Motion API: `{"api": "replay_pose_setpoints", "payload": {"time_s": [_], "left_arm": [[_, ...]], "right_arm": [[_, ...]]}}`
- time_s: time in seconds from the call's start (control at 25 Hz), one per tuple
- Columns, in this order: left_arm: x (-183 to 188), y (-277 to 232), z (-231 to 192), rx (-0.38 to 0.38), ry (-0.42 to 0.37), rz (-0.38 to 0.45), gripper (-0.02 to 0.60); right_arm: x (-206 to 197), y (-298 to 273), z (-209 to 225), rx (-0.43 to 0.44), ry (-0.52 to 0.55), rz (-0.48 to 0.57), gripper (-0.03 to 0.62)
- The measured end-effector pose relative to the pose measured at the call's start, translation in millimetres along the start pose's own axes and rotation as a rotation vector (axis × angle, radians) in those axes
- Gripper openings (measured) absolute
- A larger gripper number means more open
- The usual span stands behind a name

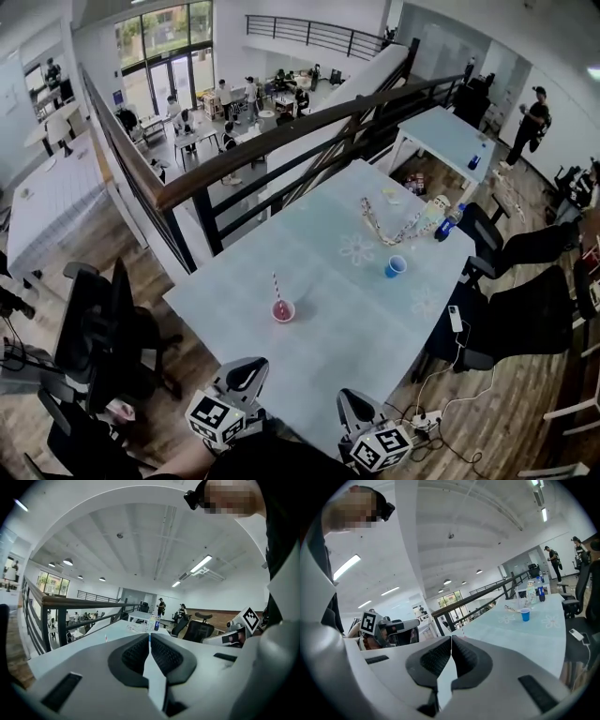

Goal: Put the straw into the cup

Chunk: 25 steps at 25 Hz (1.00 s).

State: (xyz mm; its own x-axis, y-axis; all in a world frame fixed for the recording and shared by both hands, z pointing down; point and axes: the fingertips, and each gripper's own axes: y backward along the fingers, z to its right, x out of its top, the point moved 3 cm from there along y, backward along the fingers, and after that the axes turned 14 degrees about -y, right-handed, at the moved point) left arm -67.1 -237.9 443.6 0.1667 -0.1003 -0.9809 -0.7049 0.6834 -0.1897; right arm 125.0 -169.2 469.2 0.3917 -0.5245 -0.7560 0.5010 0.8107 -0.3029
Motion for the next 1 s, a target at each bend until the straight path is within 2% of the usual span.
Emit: {"api": "replay_pose_setpoints", "payload": {"time_s": [0.24,0.52,1.0], "left_arm": [[13,13,38,0.027,-0.01,0.007,0.028],[27,11,89,-0.011,-0.052,0.014,0.028],[34,5,125,-0.032,-0.062,0.018,0.028]], "right_arm": [[4,23,-10,0.045,0.113,0.031,0.031],[15,54,-13,0.099,0.155,0.094,0.029],[21,76,-10,0.141,0.213,0.11,0.029]]}}
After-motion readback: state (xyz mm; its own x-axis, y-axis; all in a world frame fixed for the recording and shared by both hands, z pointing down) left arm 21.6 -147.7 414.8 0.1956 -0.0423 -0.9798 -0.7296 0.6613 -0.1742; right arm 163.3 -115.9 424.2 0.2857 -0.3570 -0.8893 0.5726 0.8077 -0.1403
